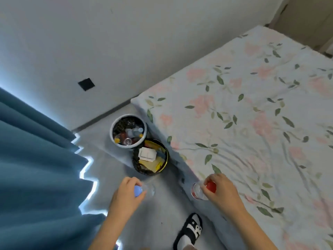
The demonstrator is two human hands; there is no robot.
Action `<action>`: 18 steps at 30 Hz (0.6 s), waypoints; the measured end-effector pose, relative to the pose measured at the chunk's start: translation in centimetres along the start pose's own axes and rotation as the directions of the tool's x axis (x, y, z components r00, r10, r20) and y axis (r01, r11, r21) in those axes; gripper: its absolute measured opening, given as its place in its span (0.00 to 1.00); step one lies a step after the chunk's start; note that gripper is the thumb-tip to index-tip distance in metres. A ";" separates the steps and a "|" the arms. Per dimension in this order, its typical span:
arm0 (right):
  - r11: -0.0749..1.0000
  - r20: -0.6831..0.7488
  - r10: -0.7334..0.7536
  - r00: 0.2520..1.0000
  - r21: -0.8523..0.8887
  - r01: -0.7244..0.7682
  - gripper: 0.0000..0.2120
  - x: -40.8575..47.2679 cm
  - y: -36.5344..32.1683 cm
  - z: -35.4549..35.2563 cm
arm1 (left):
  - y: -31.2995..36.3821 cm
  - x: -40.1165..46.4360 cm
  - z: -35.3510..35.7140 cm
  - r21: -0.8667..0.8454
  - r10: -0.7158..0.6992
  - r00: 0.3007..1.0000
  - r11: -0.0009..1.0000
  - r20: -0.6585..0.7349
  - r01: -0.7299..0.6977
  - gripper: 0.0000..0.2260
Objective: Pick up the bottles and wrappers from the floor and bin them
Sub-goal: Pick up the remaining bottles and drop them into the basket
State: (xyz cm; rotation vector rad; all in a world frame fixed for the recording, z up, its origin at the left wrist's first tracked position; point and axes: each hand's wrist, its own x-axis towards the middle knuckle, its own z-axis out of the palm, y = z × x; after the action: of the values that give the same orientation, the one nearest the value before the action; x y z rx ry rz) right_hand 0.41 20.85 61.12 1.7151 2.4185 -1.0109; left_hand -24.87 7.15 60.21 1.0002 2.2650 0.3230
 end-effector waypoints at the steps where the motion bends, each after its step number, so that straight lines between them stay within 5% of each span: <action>1: 0.998 0.039 -0.046 0.998 -0.032 0.047 0.06 2.2 -1.6 0.0 | -0.3 1.5 -0.8 -0.009 -0.036 0.999 0.999 -0.019 0.036 0.09; 8: 0.971 0.199 -0.172 0.965 -0.130 0.199 0.07 15.0 -12.6 1.8 | -2.2 11.4 -7.8 -0.114 -0.124 0.985 0.987 -0.121 0.111 0.09; 18: 0.988 0.213 -0.144 0.966 -0.023 0.153 0.09 32.2 -24.5 12.4 | -8.9 29.0 -13.5 -0.112 -0.074 0.983 0.992 -0.168 0.055 0.08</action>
State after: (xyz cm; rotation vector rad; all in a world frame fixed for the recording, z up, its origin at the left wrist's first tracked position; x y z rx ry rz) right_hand -37.52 37.01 51.80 1.3541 2.4399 -1.0903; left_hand -53.49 22.72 53.47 0.8709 2.4005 0.5140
